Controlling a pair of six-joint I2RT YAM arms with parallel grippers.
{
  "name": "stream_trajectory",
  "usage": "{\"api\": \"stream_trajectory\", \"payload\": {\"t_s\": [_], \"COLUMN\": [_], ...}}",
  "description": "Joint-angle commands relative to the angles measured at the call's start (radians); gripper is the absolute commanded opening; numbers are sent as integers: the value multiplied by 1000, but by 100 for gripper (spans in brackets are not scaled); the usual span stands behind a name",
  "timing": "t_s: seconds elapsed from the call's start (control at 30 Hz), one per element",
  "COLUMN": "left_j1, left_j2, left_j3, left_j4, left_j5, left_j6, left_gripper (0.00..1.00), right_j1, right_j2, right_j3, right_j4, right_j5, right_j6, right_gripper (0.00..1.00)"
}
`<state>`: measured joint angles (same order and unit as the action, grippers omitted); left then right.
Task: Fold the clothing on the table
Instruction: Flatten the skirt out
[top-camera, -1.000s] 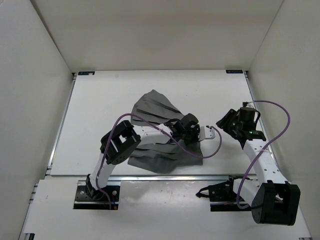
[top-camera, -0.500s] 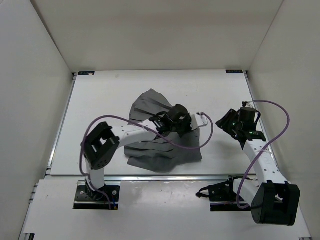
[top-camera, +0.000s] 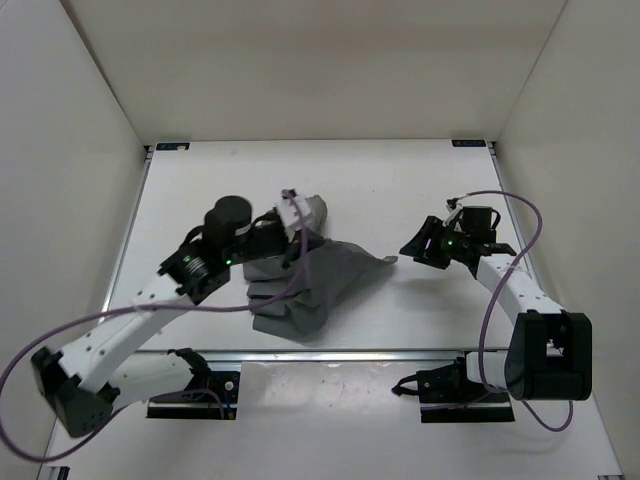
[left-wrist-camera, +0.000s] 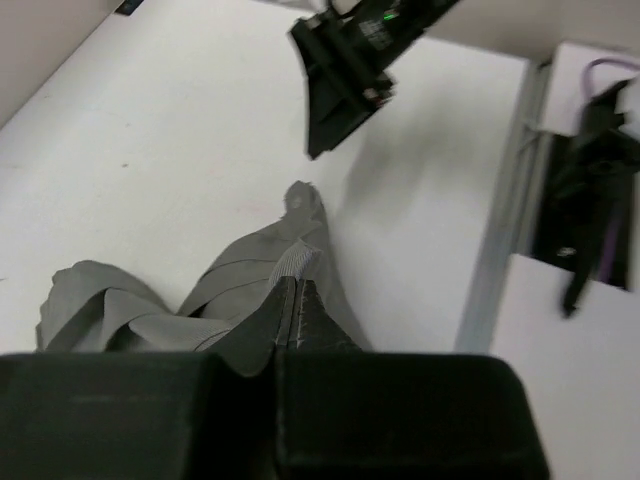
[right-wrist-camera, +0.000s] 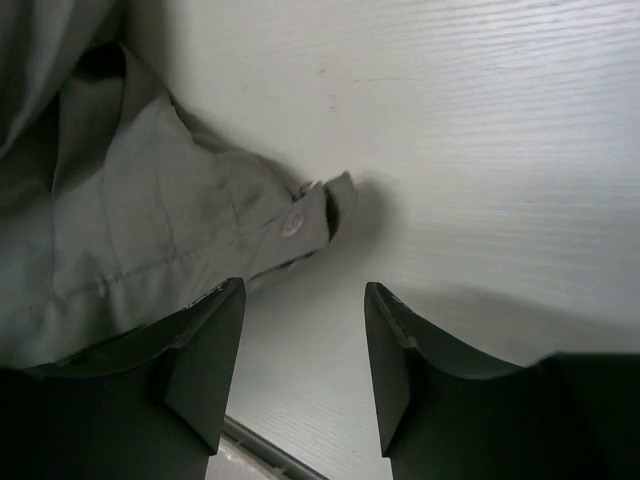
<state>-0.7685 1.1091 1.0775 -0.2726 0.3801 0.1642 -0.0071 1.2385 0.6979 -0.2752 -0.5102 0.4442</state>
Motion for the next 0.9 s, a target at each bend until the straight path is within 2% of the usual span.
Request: {"api": "stream_trajectory", "payload": {"t_s": [0.0, 0.17, 0.33, 0.5, 0.67, 0.8, 0.87], "left_j1": [40, 55, 58, 78, 104, 103, 115], "left_j2": [-136, -296, -357, -416, -439, -445, -456], "left_j3": [-88, -230, -312, -378, -421, -427, -422], "left_j4": [-85, -134, -174, -166, -132, -125, -128], "left_j5": [175, 212, 244, 256, 287, 287, 298], "left_j6": [-115, -157, -212, -227, -244, -242, -239], "left_gripper": [0, 0, 0, 0, 0, 0, 0], "right_j1": [1, 36, 99, 191, 383, 476, 496], "right_j2": [42, 101, 191, 167, 191, 255, 282], "right_j3": [54, 61, 85, 6, 6, 37, 54], "right_j4": [5, -1, -87, -125, -144, -160, -168], "right_j5": [-132, -180, -179, -140, 54, 163, 173], "right_j6": [-12, -4, -36, -33, -29, -41, -62], "right_gripper": [49, 53, 57, 56, 65, 71, 70]}}
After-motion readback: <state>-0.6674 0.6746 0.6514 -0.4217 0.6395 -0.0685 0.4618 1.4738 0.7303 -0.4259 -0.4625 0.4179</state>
